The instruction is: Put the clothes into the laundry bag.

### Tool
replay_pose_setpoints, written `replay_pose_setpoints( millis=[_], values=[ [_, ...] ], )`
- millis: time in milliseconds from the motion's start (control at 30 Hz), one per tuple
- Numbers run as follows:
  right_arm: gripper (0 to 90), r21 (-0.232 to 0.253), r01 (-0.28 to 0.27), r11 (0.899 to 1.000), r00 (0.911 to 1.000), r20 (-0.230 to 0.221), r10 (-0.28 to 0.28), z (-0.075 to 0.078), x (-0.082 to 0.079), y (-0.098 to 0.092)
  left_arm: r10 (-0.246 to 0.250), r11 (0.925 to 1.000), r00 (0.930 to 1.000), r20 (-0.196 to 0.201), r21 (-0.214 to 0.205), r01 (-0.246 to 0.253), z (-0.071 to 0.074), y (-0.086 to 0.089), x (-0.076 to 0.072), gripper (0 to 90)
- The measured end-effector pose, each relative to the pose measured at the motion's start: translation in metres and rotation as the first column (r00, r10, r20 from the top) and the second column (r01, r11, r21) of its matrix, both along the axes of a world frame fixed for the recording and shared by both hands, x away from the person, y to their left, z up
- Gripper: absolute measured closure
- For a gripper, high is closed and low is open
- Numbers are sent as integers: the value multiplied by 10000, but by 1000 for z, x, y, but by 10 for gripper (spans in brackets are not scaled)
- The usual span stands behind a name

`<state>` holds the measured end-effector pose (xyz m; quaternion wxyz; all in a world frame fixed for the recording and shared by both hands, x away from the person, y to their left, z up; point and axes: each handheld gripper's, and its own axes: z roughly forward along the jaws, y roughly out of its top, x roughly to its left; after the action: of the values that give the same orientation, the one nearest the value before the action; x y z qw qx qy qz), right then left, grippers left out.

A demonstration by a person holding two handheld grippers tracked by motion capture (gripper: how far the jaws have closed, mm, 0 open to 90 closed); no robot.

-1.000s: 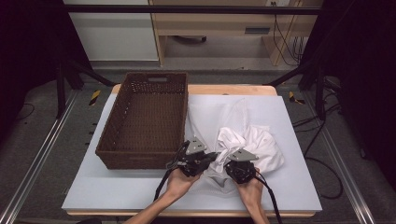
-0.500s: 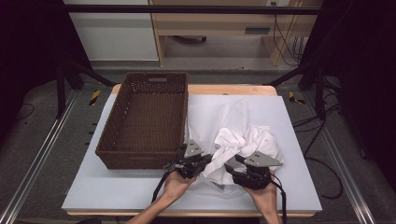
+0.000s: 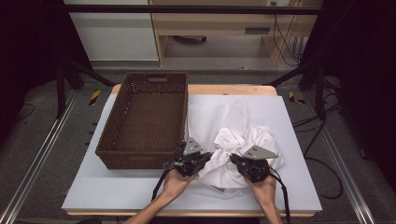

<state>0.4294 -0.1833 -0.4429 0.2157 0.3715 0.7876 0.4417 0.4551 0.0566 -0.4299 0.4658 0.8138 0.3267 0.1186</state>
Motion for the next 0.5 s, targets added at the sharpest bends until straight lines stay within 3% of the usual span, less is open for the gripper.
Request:
replay_pose_setpoints(
  millis=[133,233,333,367,433,500],
  values=[
    [872,109,-727,9973,9971,-200,729,1,-11,8,52,9999,9999,88,-107,-52,5,0,-2,884],
    [871,-131,-908,9958,9942,-599,899,-10,-7,21,-38,9998,9999,166,-194,41,9,-2,-5,884],
    [872,-597,-577,9966,9948,-877,523,-22,8,32,-195,9997,9995,255,-119,198,11,-5,-9,884],
    [873,-510,-294,9983,9952,-948,244,-26,13,33,-205,9998,9994,292,-52,207,11,-6,-10,884],
    [875,-560,346,9978,9965,-738,-387,-28,18,34,-227,9996,9990,397,166,220,9,-9,-11,884],
    [877,-813,1176,9897,9924,-267,-1201,-27,19,33,-267,9993,9991,325,261,259,6,-10,-10,884]
  ],
)
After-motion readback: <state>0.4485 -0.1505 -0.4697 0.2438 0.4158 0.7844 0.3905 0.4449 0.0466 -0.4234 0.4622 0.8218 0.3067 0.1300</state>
